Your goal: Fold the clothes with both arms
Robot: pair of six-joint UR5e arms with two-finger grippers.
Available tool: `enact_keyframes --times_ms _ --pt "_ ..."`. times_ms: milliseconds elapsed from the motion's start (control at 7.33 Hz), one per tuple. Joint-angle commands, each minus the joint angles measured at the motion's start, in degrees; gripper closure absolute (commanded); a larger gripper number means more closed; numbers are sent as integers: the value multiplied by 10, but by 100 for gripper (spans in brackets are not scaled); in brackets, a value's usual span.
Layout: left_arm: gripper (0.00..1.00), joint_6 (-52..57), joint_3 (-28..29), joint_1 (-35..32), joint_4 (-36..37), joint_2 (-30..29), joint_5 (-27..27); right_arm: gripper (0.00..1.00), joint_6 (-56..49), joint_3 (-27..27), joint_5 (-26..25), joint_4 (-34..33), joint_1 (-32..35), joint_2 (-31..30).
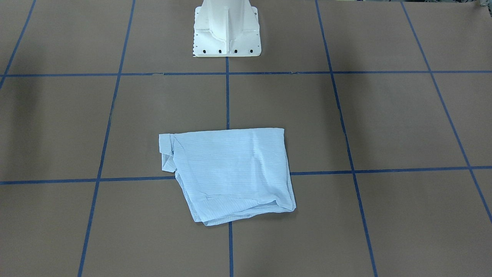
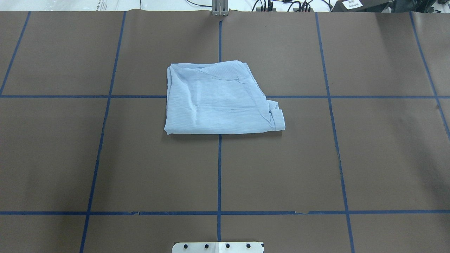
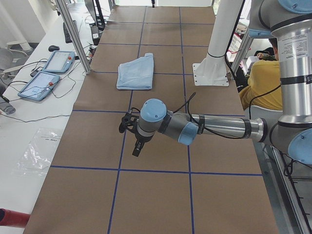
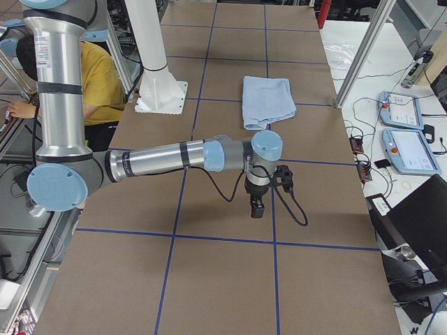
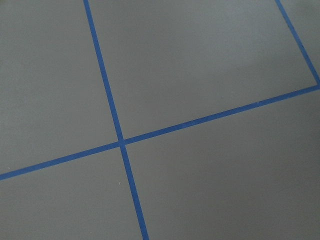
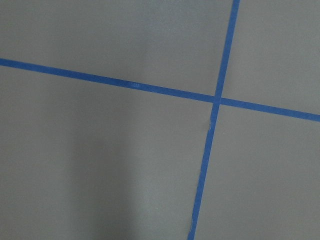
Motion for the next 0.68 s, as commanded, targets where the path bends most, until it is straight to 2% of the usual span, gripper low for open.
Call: enact_keyframes --times_ms 0,546 --pt "0 2 1 1 0 0 -1 0 1 -4 -1 2 0 -2" --pt "0 -1 8 0 -2 -6 3 0 1 -14 11 1 1 -11"
